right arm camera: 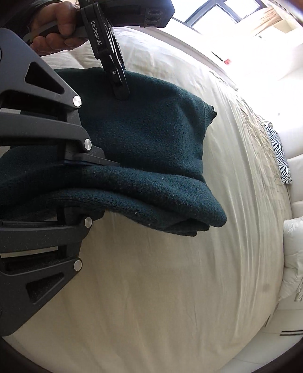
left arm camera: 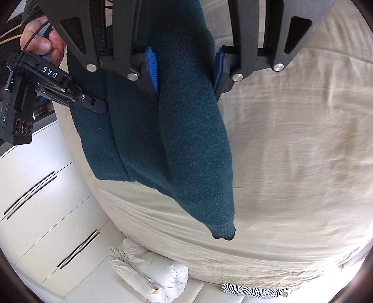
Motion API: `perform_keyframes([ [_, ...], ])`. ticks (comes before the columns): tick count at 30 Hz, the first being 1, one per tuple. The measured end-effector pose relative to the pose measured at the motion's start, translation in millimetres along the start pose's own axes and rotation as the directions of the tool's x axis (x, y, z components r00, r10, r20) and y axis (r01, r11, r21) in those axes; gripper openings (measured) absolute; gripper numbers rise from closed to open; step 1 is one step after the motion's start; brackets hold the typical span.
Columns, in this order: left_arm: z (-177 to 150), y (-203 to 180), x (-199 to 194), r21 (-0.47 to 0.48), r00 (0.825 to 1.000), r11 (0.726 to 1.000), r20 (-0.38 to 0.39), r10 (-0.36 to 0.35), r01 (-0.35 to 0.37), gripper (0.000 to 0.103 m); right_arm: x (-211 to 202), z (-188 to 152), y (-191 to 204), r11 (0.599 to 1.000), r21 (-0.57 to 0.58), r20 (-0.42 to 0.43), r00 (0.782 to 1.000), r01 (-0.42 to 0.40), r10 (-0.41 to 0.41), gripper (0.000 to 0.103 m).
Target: Fold small clothes
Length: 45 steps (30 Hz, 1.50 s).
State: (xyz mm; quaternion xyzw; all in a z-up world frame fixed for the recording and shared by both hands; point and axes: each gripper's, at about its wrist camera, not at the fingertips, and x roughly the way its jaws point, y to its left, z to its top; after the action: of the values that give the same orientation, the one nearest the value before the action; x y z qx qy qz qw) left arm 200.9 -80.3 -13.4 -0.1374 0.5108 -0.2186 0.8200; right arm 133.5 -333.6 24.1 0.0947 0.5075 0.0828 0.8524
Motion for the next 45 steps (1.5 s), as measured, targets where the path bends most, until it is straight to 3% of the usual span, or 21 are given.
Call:
perform_keyframes([
  [4, -32, 17, -55, 0.047, 0.998, 0.997, 0.031, 0.056, -0.057, 0.041, -15, -29, 55, 0.999, -0.047, 0.031, 0.999, -0.025, 0.027, 0.020],
  [9, -63, 58, -104, 0.025, 0.992, 0.993, 0.058, 0.115, -0.116, 0.041, -7, -65, 130, 0.991, -0.099, 0.014, 0.996, -0.087, 0.088, 0.020],
  [14, -87, 91, -117, -0.006, 0.989, 0.990, 0.045, 0.138, -0.138, 0.041, 7, -89, 171, 0.984, -0.104, -0.007, 0.990, -0.142, 0.142, 0.020],
  [18, -106, 113, -105, -0.029, 0.990, 0.990, 0.018, 0.139, -0.139, 0.041, 28, -108, 186, 0.985, -0.083, -0.047, 0.987, -0.154, 0.151, 0.020],
  [22, -120, 134, -82, -0.063, 0.992, 0.990, -0.001, 0.123, -0.123, 0.047, 55, -119, 178, 0.985, -0.024, -0.065, 0.984, -0.170, 0.168, 0.020],
  [24, -126, 143, -80, -0.090, 0.996, 0.992, 0.011, 0.093, -0.091, 0.053, 69, -122, 164, 0.973, 0.043, -0.059, 0.972, -0.226, 0.228, 0.023],
  [26, -132, 150, -80, -0.109, 0.996, 0.990, 0.018, 0.087, -0.085, 0.064, 79, -127, 149, 0.965, 0.085, -0.054, 0.966, -0.249, 0.254, 0.030],
  [27, -134, 152, -80, -0.118, 0.996, 0.990, 0.024, 0.081, -0.077, 0.066, 80, -131, 143, 0.964, 0.091, -0.043, 0.966, -0.251, 0.256, 0.042],
  [28, -136, 154, -80, -0.126, 0.997, 0.990, 0.032, 0.069, -0.064, 0.067, 82, -132, 137, 0.962, 0.098, -0.030, 0.966, -0.253, 0.257, 0.047],
  [31, -140, 154, -85, -0.146, 0.997, 0.988, 0.050, 0.060, -0.052, 0.067, 77, -135, 121, 0.938, 0.170, -0.007, 0.951, -0.303, 0.308, 0.048],
  [34, -148, 153, -95, -0.160, 0.995, 0.985, 0.067, 0.076, -0.064, 0.067, 67, -135, 110, 0.936, 0.203, 0.028, 0.957, -0.288, 0.289, 0.049],
  [37, -158, 152, -108, -0.169, 0.990, 0.982, 0.093, 0.104, -0.087, 0.068, 51, -130, 105, 0.954, 0.199, 0.067, 0.974, -0.224, 0.215, 0.049],
  [41, -171, 146, -134, -0.160, 0.974, 0.976, 0.150, 0.172, -0.148, 0.068, 28, -128, 93, 0.965, 0.244, 0.106, 0.992, -0.094, 0.069, 0.049],
  [43, -174, 138, -151, -0.136, 0.958, 0.975, 0.203, 0.202, -0.177, 0.068, 17, -124, 86, 0.954, 0.274, 0.142, 0.987, -0.117, 0.081, 0.049],
  [45, -175, 122, -169, -0.092, 0.931, 0.970, 0.276, 0.241, -0.224, 0.075, -4, -125, 89, 0.952, 0.263, 0.203, 0.974, -0.156, 0.104, 0.049],
])
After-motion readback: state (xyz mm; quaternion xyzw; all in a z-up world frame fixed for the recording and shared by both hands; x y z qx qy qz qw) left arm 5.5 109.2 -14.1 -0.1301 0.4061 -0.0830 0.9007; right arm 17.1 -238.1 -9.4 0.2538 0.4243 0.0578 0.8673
